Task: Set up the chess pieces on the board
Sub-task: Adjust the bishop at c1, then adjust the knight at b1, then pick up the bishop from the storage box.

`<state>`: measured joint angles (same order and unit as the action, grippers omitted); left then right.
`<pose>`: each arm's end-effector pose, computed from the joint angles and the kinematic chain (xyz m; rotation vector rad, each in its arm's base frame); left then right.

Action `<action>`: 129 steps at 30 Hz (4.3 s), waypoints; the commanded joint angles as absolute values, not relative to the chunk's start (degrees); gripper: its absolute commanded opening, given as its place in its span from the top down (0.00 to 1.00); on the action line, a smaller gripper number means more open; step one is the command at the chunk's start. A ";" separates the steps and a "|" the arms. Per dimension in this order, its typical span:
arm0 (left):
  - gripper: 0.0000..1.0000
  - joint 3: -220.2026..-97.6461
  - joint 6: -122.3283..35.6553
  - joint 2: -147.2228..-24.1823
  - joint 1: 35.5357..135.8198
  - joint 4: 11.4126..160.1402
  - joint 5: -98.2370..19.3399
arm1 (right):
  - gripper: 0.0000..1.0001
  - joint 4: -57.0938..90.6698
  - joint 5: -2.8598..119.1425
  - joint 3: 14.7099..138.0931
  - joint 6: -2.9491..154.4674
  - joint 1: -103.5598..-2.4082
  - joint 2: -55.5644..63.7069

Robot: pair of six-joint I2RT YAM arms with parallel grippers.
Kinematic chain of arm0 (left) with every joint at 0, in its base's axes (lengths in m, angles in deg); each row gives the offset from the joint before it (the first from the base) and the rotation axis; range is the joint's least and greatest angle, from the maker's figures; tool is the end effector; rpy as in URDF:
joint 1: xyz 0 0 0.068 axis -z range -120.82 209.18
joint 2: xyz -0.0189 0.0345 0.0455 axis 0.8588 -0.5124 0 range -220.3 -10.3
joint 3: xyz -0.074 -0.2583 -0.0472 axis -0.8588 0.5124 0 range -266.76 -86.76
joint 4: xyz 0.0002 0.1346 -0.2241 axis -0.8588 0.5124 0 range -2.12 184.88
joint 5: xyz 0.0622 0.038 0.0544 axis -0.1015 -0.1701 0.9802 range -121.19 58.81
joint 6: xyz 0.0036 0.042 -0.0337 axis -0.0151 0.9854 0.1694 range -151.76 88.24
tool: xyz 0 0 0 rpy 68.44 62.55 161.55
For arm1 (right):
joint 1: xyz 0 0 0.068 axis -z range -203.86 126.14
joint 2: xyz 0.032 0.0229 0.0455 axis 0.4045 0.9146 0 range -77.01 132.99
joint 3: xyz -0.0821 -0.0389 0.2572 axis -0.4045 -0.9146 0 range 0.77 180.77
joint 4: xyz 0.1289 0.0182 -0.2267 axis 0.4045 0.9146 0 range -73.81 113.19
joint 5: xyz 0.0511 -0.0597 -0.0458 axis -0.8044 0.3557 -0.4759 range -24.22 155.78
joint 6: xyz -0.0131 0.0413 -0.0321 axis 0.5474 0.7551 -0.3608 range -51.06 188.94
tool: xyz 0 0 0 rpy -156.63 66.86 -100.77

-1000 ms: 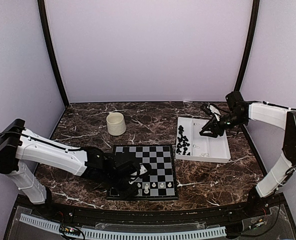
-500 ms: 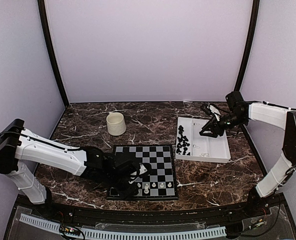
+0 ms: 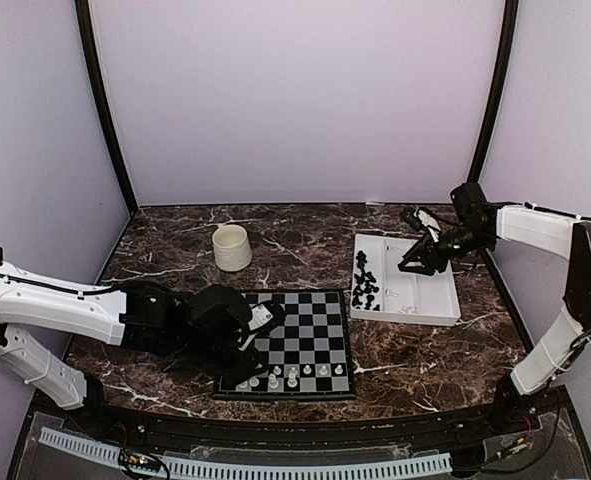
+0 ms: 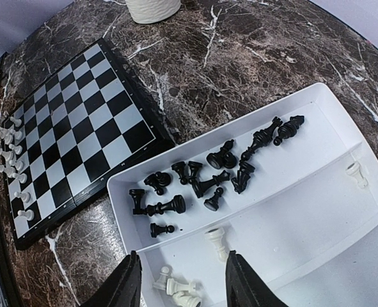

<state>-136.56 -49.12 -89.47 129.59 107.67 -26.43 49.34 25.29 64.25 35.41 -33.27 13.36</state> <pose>0.0982 -0.2674 0.2221 1.0875 2.2656 -0.5734 0.3098 0.0747 0.2327 -1.0977 2.1443 0.7307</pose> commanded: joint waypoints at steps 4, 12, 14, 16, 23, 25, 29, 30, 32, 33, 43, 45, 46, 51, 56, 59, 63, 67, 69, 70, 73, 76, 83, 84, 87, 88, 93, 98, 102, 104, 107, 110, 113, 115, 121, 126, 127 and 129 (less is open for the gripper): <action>0.65 -133.43 -54.94 -89.77 129.95 113.08 -26.11 | 0.54 49.70 24.11 64.07 35.01 -33.13 13.48; 0.65 -134.00 -54.56 -93.73 129.94 112.07 -26.42 | 0.54 49.69 24.12 63.87 34.93 -33.04 13.26; 0.66 -134.18 -54.22 -94.53 129.93 111.84 -26.76 | 0.54 49.71 24.06 63.87 34.81 -33.08 13.33; 0.69 -134.48 -53.87 -95.07 130.00 111.68 -27.02 | 0.54 49.77 24.12 63.87 34.84 -33.09 13.27; 0.74 -134.52 -52.97 -95.31 129.96 110.50 -28.36 | 0.54 49.80 24.03 63.87 34.75 -33.09 13.44; 0.75 -134.56 -52.88 -95.43 129.96 109.96 -28.64 | 0.54 49.77 23.99 63.87 34.73 -33.09 13.47; 0.76 -134.76 -52.69 -95.76 129.94 109.45 -28.98 | 0.54 49.87 23.82 63.87 34.73 -33.09 13.43; 0.75 -134.86 -52.63 -95.95 129.98 109.43 -28.94 | 0.54 49.89 23.85 63.87 34.75 -33.09 13.39; 0.75 -134.91 -52.64 -96.17 129.94 109.49 -28.61 | 0.54 49.88 23.94 63.83 34.71 -33.09 13.26; 0.75 -134.92 -52.66 -96.23 129.93 109.57 -28.49 | 0.54 49.88 23.95 63.79 34.75 -33.09 13.20; 0.78 -135.49 -51.71 -96.38 130.01 108.91 -28.24 | 0.54 49.88 23.86 63.78 34.75 -33.09 13.15; 0.80 -135.67 -51.44 -96.80 129.94 108.78 -28.39 | 0.54 49.94 23.86 63.71 34.69 -33.09 13.13; 0.80 -135.73 -51.40 -97.07 129.95 108.66 -28.47 | 0.54 49.93 23.86 63.71 34.75 -33.09 13.12; 0.81 -136.18 -50.95 -97.60 129.95 108.44 -28.81 | 0.54 49.92 23.94 63.61 34.74 -33.08 13.00; 0.80 -136.44 -50.62 -97.98 129.95 108.34 -28.73 | 0.54 49.90 23.91 63.70 34.76 -33.09 13.24; 0.76 -136.54 -50.68 -97.94 130.00 108.44 -28.50 | 0.54 49.94 23.86 63.70 34.75 -33.09 13.17; 0.64 -136.15 -51.62 -96.76 129.97 109.83 -27.96 | 0.54 49.96 23.86 63.70 34.75 -33.09 13.09; 0.62 -133.99 -53.13 -93.49 129.97 111.29 -27.49 | 0.54 50.02 23.84 63.70 34.75 -33.08 12.93; 0.62 -132.90 -53.91 -92.36 129.99 111.69 -27.08 | 0.54 49.96 23.77 63.68 34.65 -33.09 13.03; 0.62 -132.64 -54.28 -92.02 129.96 111.74 -27.02 | 0.54 50.00 23.77 63.69 34.64 -33.10 13.08; 0.63 -131.90 -54.62 -91.69 129.98 111.76 -26.72 | 0.54 50.04 23.62 63.86 34.67 -33.09 13.21; 0.63 -131.68 -54.54 -92.16 129.95 111.80 -27.08 | 0.54 50.16 23.50 63.87 34.67 -33.07 13.18; 0.63 -131.45 -54.98 -92.48 129.94 112.85 -25.25 | 0.54 50.09 23.51 63.87 34.66 -33.13 13.23; 0.63 -131.43 -55.06 -92.48 129.94 113.24 -24.88 | 0.54 50.04 23.51 63.83 34.67 -33.09 13.19; 0.63 -131.34 -55.51 -92.66 129.93 113.70 -23.63 | 0.54 50.16 23.44 63.87 34.66 -33.11 13.32; 0.63 -131.21 -55.63 -92.70 129.93 113.89 -23.41 | 0.54 50.16 23.42 63.87 34.67 -33.09 13.36; 0.64 -130.88 -56.29 -93.10 129.93 114.26 -22.26 | 0.54 50.20 23.34 63.87 34.64 -33.06 13.42; 0.64 -130.80 -56.63 -93.52 129.93 114.60 -21.74 | 0.54 50.14 23.39 63.87 34.66 -33.09 13.35; 0.64 -130.71 -56.72 -93.49 129.93 114.77 -21.85 | 0.54 50.17 23.42 63.88 34.71 -33.09 13.37; 0.64 -130.82 -56.44 -93.29 129.93 114.59 -22.43 | 0.54 50.23 23.34 63.92 34.71 -33.09 13.33; 0.63 -131.53 -55.87 -91.85 129.93 114.27 -23.56 | 0.54 50.65 22.73 64.36 34.96 -33.11 13.13; 0.61 -133.47 -54.56 -89.35 129.93 115.89 -22.95 | 0.53 52.04 21.93 66.69 35.75 -33.09 13.00; 0.58 -137.58 -51.88 -86.07 129.93 118.84 -20.92 | 0.52 54.47 23.33 71.52 36.14 -33.09 12.77; 0.55 -140.48 -49.35 -84.86 129.89 119.89 -19.50 | 0.51 56.52 25.43 75.26 35.91 -32.91 12.58; 0.38 -150.45 -43.25 -87.57 126.81 117.69 -11.79 | 0.35 56.19 31.78 87.85 42.94 -30.81 13.96; 0.27 -161.48 -43.39 -96.25 118.58 108.52 -15.23 | 0.01 52.48 33.07 91.92 50.79 -28.52 19.42; 0.27 -162.96 -43.89 -97.57 117.75 107.78 -15.91 | 0.01 54.81 31.63 93.06 48.23 -28.52 21.56; 0.27 -167.13 -43.97 -101.20 116.25 105.72 -16.86 | 0.06 62.28 29.53 96.20 40.81 -28.64 26.70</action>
<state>-161.08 -44.58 -96.10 119.47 111.82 -15.40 53.60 31.26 93.10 46.29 -28.72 17.79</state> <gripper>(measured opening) 0.730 0.985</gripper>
